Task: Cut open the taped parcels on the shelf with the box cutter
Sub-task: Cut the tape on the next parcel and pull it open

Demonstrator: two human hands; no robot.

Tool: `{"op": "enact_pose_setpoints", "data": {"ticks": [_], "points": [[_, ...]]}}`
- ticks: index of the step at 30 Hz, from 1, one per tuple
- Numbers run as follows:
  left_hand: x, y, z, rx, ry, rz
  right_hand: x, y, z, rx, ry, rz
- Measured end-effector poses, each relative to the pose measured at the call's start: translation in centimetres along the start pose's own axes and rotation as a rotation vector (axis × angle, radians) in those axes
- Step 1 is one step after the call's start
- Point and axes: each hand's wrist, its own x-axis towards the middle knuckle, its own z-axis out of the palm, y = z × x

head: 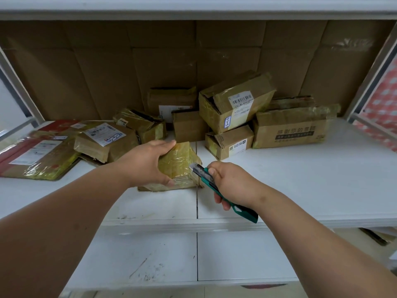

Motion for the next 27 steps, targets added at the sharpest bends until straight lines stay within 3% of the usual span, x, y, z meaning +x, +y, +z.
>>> {"op": "enact_pose_setpoints", "data": {"ticks": [9,15,21,22,26,27], "points": [[0.2,0.0,-0.1,0.005,-0.023,-0.038,-0.5,0.2,-1.2,0.041,-0.123,-0.027],[0.3,0.2,-0.1,0.015,-0.041,-0.103,0.7,1.4,-2.3,0.646,0.018,0.083],[0.5,2.3,0.1,0.280,-0.111,-0.288,2.2,0.5,2.1,0.434,0.099,0.040],[0.5,2.4,-0.2,0.214,-0.125,-0.308,2.4,0.5,2.4,0.445,0.116,0.049],[-0.1,2.8,-1.6,-0.564,-0.074,-0.461,3.0,0.6,2.4,0.545,0.115,0.056],[-0.4,3.0,-1.9,-0.643,-0.103,-0.492,3.1,0.5,2.3,0.559,0.106,0.059]]}}
